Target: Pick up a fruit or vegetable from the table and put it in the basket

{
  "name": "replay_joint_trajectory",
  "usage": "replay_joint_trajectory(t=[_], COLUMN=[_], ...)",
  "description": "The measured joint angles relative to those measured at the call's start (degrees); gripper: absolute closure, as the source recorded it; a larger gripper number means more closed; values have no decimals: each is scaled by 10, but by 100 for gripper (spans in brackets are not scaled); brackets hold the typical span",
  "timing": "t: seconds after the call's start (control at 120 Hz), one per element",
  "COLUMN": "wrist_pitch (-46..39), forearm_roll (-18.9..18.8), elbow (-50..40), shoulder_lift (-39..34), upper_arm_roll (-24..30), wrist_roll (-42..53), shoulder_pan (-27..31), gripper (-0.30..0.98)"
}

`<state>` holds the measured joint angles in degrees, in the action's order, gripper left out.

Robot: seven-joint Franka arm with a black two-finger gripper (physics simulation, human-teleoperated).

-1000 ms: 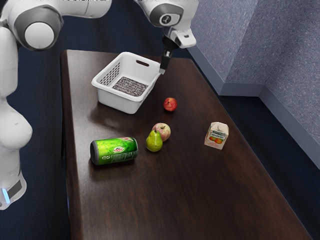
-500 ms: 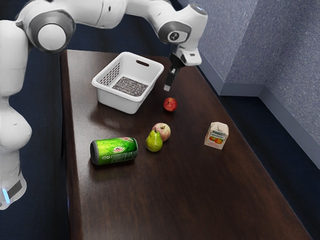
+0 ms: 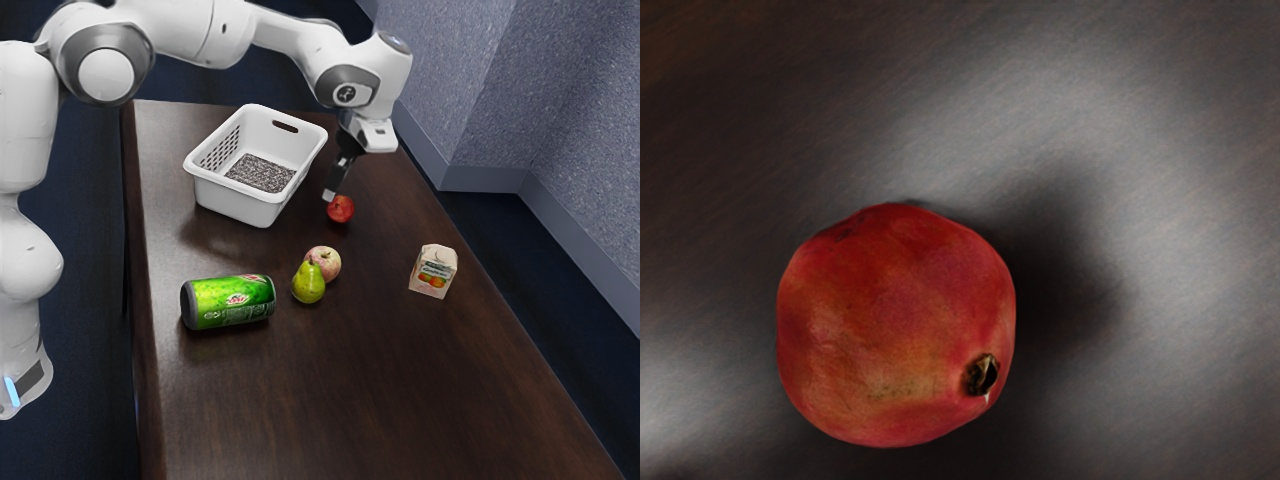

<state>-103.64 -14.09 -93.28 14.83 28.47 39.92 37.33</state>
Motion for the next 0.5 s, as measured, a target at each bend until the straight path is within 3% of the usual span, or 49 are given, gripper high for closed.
replay_joint_trajectory(t=[0.5], wrist_pitch=[-29], forearm_roll=[14], elbow=[-10], shoulder_lift=[35], upper_arm_roll=[-1], wrist_roll=[4], shoulder_pan=[-5], gripper=[0])
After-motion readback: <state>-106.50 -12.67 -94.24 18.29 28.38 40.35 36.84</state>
